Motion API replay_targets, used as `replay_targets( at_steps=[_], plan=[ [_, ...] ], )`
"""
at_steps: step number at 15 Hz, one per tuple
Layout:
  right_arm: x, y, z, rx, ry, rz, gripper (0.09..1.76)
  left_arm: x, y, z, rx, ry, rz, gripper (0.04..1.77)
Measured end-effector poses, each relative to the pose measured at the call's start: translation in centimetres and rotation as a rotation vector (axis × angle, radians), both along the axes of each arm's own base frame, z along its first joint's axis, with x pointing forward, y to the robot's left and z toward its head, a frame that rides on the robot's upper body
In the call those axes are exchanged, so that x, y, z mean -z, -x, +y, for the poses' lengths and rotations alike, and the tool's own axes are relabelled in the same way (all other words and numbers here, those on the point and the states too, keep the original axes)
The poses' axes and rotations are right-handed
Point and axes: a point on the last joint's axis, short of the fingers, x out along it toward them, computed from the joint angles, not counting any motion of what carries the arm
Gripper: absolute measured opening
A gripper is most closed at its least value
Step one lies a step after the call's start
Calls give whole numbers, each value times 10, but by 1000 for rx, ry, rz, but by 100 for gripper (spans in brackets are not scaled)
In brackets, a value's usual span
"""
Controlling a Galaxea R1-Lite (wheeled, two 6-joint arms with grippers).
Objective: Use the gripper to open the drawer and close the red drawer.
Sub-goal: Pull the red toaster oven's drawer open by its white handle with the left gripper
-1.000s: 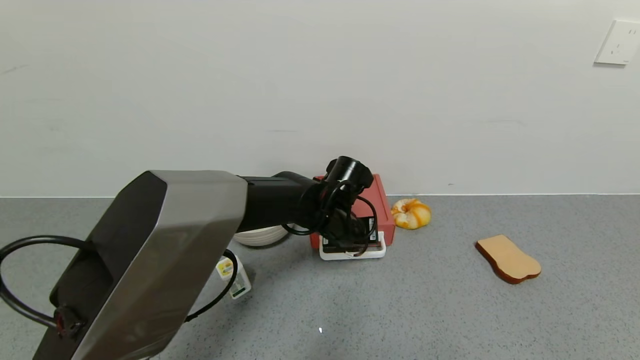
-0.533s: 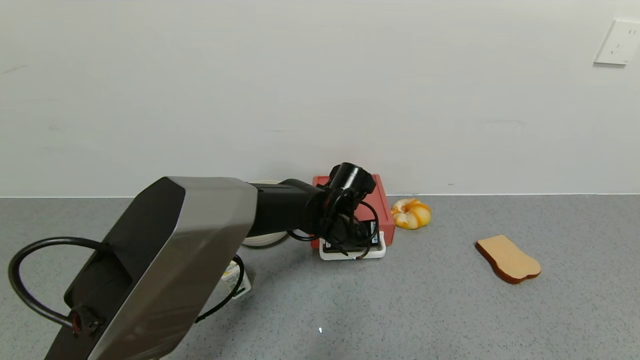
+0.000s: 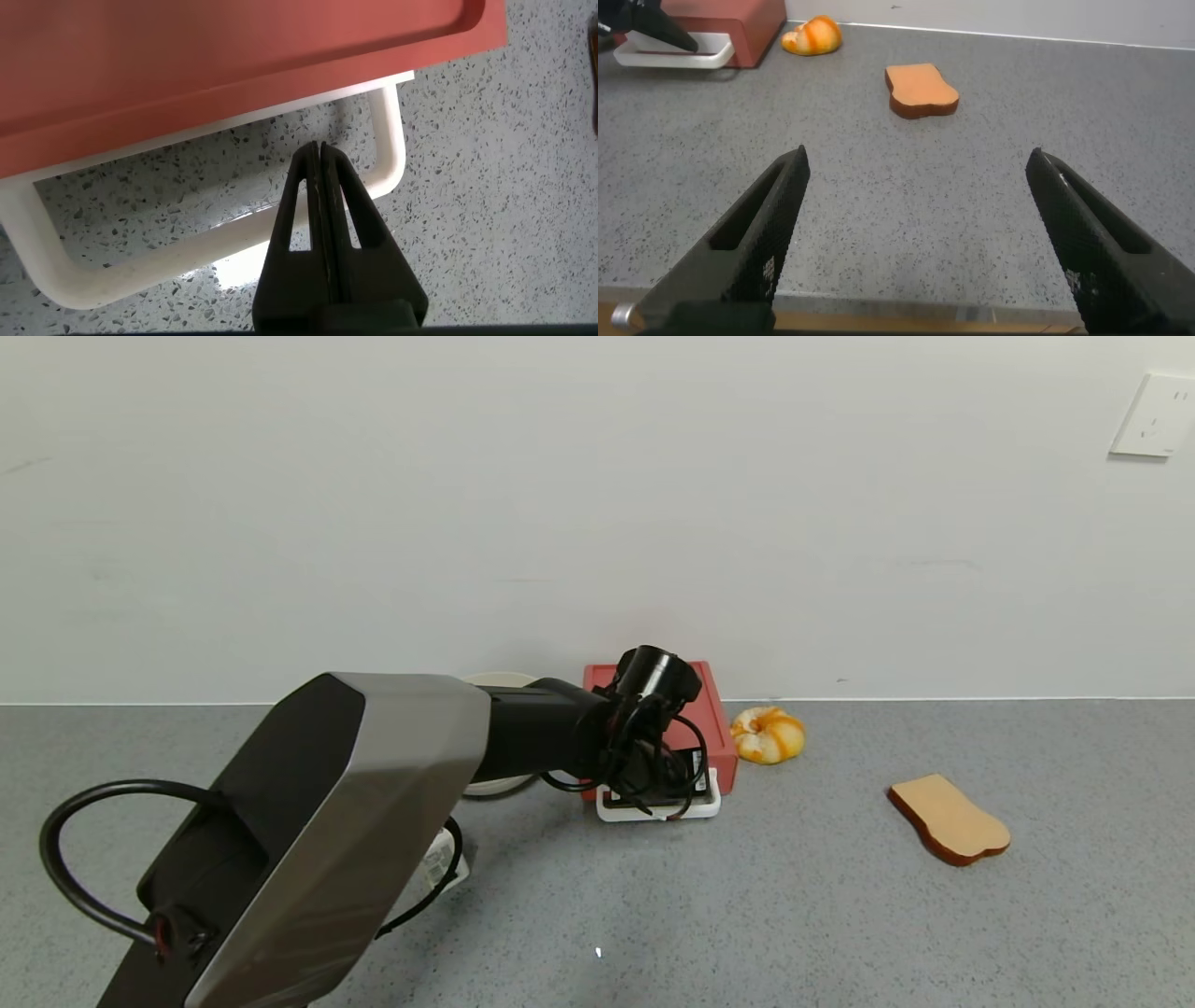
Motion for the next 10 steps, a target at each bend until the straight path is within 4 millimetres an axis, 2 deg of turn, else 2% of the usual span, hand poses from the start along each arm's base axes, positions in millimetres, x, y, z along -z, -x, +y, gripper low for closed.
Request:
replay_targets(
  at_steps=[10],
  plan=[
    [0,0,0,0,0,0,171,6,2,-2,-6,-8,36,11]
  ],
)
